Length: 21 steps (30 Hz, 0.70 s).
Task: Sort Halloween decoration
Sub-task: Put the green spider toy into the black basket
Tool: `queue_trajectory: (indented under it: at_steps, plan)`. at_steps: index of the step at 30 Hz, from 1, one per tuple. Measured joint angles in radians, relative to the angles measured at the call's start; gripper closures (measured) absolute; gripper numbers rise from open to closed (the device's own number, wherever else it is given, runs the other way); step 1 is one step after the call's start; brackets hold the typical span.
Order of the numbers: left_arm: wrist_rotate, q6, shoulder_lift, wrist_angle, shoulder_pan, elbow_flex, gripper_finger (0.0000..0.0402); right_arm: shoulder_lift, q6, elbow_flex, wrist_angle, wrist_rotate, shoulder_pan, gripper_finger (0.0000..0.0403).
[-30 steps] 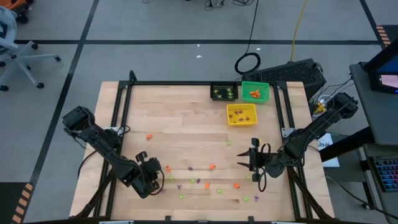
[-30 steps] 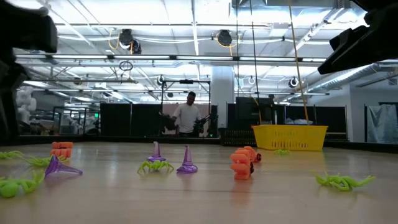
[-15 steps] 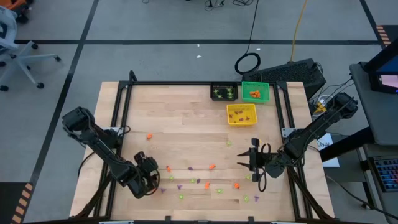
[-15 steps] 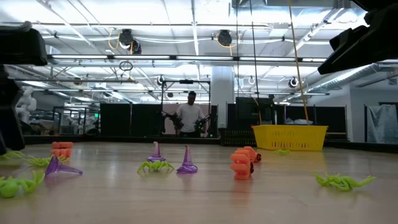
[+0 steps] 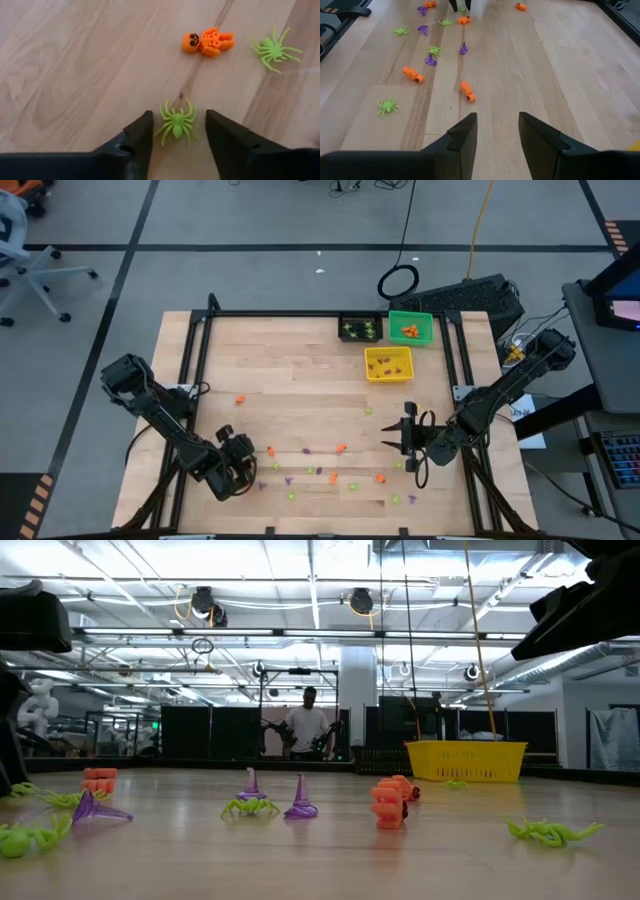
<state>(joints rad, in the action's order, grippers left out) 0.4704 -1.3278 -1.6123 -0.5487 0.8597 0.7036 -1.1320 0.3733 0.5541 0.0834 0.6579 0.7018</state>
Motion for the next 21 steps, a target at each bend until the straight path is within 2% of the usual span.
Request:
queue_trajectory:
  at_steps: [10, 21]
  plan:
    - [-0.070, 0.029, 0.000, -0.015, -0.002, 0.000, 0.0384, 0.000, 0.000, 0.000, 0.000, 0.000, 0.000, 0.0273]
    - [-0.076, 0.035, -0.002, -0.025, -0.002, 0.023, 0.0396, 0.000, 0.000, 0.000, 0.002, 0.000, 0.000, 0.0273]
